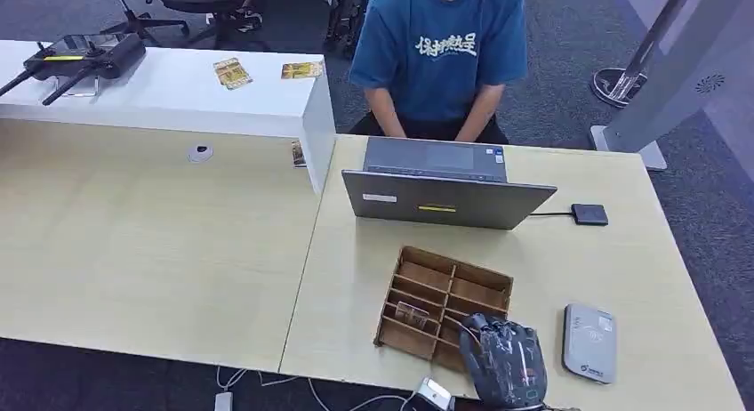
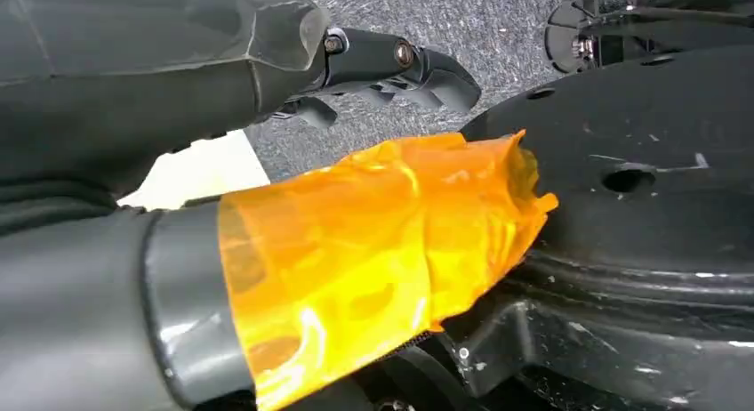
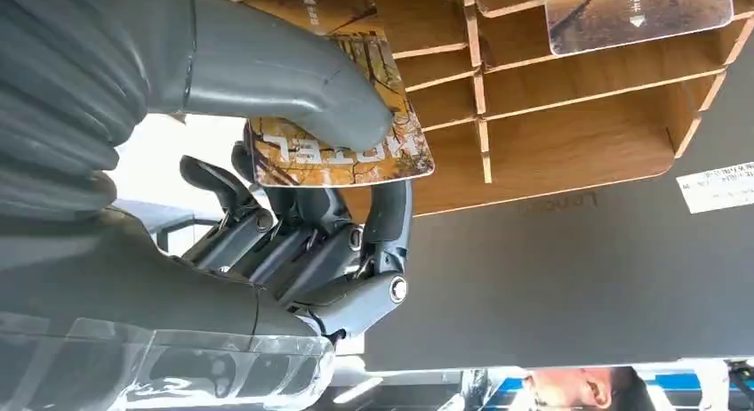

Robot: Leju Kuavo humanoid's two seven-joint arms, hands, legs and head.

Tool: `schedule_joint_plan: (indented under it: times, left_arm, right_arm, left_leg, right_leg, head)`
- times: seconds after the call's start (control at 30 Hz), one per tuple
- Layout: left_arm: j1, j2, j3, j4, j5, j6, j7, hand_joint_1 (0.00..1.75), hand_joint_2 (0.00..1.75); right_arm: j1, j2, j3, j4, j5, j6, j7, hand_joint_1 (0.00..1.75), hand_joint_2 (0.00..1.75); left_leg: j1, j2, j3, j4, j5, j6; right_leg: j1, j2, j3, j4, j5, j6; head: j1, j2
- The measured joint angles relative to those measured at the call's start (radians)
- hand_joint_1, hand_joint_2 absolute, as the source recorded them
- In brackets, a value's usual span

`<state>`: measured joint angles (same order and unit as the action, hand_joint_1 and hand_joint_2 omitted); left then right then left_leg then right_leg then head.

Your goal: Pass the card to the sensor for recognition and then transmit it.

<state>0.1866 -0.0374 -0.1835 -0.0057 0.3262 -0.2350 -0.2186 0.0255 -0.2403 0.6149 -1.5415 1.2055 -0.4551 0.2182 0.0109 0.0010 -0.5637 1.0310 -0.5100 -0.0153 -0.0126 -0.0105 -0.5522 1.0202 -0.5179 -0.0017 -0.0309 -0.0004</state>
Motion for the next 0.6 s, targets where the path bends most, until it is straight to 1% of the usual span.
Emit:
schedule_joint_plan:
  times: [0.07,0.1,0.17,0.2,0.23,0.27,0.3,0.4,0.43,0.5,0.53,0.57,0.6]
  left_arm:
    - [0.000,0.000,0.000,0.000,0.000,0.000,0.000,0.00,0.00]
    - [0.000,0.000,0.000,0.000,0.000,0.000,0.000,0.00,0.00]
    - [0.000,0.000,-0.002,0.000,0.000,0.000,-0.003,0.00,0.00]
    - [0.000,0.000,-0.006,0.000,0.000,0.000,-0.004,0.00,0.00]
    - [-0.001,0.000,-0.010,0.000,0.000,0.002,-0.005,0.00,0.00]
    - [-0.001,0.000,-0.013,0.000,0.000,0.002,-0.006,0.00,0.00]
    - [-0.002,0.000,-0.016,0.000,0.000,0.003,-0.006,0.00,0.00]
    - [-0.002,0.000,-0.024,0.000,0.000,0.003,-0.010,0.00,0.00]
    - [-0.002,0.000,-0.026,0.000,0.000,0.003,-0.011,0.00,0.00]
    - [-0.003,0.000,-0.028,0.000,0.000,0.005,-0.012,0.00,0.00]
    - [-0.003,0.000,-0.032,0.000,0.000,0.006,-0.013,0.00,0.00]
    - [-0.003,0.000,-0.037,0.000,0.000,0.006,-0.014,0.00,0.00]
    - [-0.004,0.000,-0.040,0.000,0.000,0.008,-0.014,0.00,0.00]
  right_arm:
    - [0.000,0.000,0.000,0.000,0.001,-0.005,-0.003,1.75,1.75]
    - [0.003,0.002,-0.001,-0.001,0.003,-0.030,-0.017,1.75,1.75]
    - [0.016,0.012,-0.008,-0.012,0.009,-0.124,-0.057,1.75,1.75]
    - [0.026,0.023,-0.014,-0.024,0.013,-0.176,-0.083,1.75,1.75]
    - [0.038,0.036,-0.024,-0.044,0.018,-0.211,-0.118,1.75,1.75]
    - [0.051,0.051,-0.038,-0.065,0.020,-0.227,-0.159,1.75,1.75]
    - [0.069,0.073,-0.060,-0.093,0.019,-0.231,-0.214,1.75,1.75]
    - [0.117,0.147,-0.139,-0.170,-0.020,-0.236,-0.379,1.75,1.75]
    - [0.130,0.170,-0.165,-0.192,-0.036,-0.237,-0.422,1.75,1.75]
    - [0.154,0.218,-0.218,-0.230,-0.086,-0.238,-0.515,1.75,1.75]
    - [0.168,0.248,-0.252,-0.251,-0.131,-0.238,-0.577,1.75,1.75]
    - [0.176,0.281,-0.286,-0.272,-0.167,-0.239,-0.622,1.75,1.75]
    - [0.181,0.305,-0.316,-0.288,-0.192,-0.241,-0.642,1.75,1.75]
  left_leg:
    - [0.000,0.000,0.000,0.000,0.000,0.000]
    - [0.000,0.000,0.000,0.000,0.000,0.000]
    - [0.000,0.000,0.000,0.000,0.000,0.000]
    - [0.000,0.000,0.000,0.000,0.000,0.000]
    - [0.000,0.000,0.000,0.000,0.000,0.000]
    - [0.000,0.000,0.000,0.000,0.000,0.000]
    - [0.000,0.000,0.000,0.000,0.000,0.000]
    - [0.000,0.000,0.000,0.000,0.000,0.000]
    - [0.000,0.000,0.000,0.000,0.000,0.000]
    - [0.000,0.000,0.000,0.000,0.000,0.000]
    - [0.000,0.000,0.000,0.000,0.000,0.000]
    - [0.000,0.000,0.000,0.000,0.000,-0.001]
    - [0.000,0.000,0.001,0.000,0.000,-0.001]
  right_leg:
    - [0.000,0.000,0.000,0.000,0.000,0.000]
    - [0.000,0.000,0.000,0.000,0.000,0.000]
    - [0.000,0.000,0.000,0.000,0.000,0.000]
    - [0.000,0.000,0.000,0.000,0.000,0.000]
    - [0.000,0.000,0.000,0.000,0.000,0.000]
    - [0.000,0.000,0.000,0.000,0.000,0.000]
    - [0.000,0.000,0.000,0.000,0.000,0.000]
    - [0.000,0.000,0.000,0.001,-0.001,-0.001]
    - [0.000,0.000,0.000,0.001,-0.001,-0.001]
    - [0.000,0.000,0.000,0.001,-0.001,-0.001]
    - [0.000,0.000,0.000,0.001,-0.001,-0.001]
    - [0.000,0.000,0.000,0.001,-0.001,-0.001]
    - [0.000,0.000,0.000,0.001,-0.001,-0.001]
  head:
    - [0.000,0.000]
    - [0.000,0.000]
    - [0.000,0.000]
    - [0.000,0.000]
    - [0.000,0.000]
    - [0.000,0.000]
    - [0.000,0.000]
    - [0.000,0.000]
    - [0.000,0.000]
    - [0.000,0.000]
    - [0.000,0.000]
    - [0.000,0.000]
    - [0.000,0.000]
